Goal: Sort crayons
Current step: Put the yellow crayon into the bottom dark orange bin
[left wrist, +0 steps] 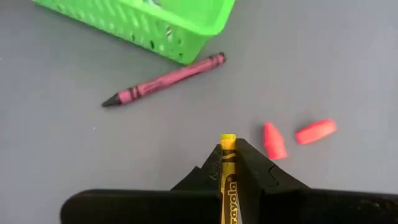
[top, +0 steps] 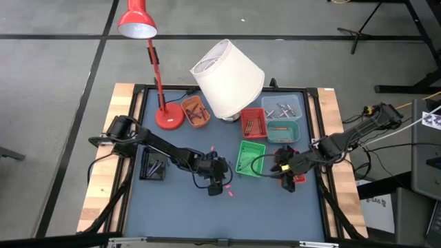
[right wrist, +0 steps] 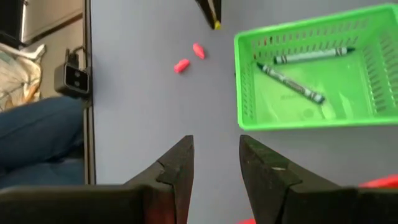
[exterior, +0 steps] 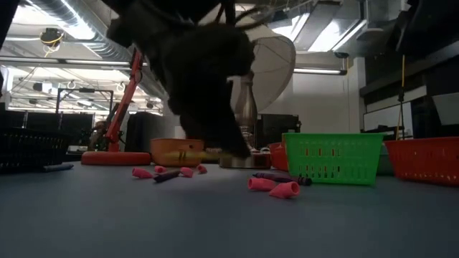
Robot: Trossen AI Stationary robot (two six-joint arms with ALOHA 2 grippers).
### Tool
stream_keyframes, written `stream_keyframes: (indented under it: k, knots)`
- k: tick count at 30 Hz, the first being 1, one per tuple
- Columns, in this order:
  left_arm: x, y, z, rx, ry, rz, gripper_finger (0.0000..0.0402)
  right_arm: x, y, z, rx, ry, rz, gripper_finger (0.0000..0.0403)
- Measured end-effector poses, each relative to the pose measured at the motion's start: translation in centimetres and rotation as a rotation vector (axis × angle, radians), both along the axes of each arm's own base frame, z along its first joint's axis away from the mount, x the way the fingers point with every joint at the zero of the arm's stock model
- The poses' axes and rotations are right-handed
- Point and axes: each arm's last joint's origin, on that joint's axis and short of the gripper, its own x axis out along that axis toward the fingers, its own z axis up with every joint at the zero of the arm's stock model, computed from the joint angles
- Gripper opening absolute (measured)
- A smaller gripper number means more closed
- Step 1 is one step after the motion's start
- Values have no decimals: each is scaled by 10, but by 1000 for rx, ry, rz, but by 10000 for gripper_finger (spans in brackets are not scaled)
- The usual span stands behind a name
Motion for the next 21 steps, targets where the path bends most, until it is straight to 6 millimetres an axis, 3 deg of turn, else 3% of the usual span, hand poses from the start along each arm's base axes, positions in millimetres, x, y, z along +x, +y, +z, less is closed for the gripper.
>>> stream_keyframes:
  k: [5,14,21]
  knots:
    - [0,-7,22,-48,-96,-16,5,13,7,-4,16,-41,-6,127]
    - [13,-12,68,-116,-484,-2,6,42,23,-22,29,-79,-7,127]
    - [17,-12,81,-92,-632,34,6,61,33,-36,14,-124,25,127]
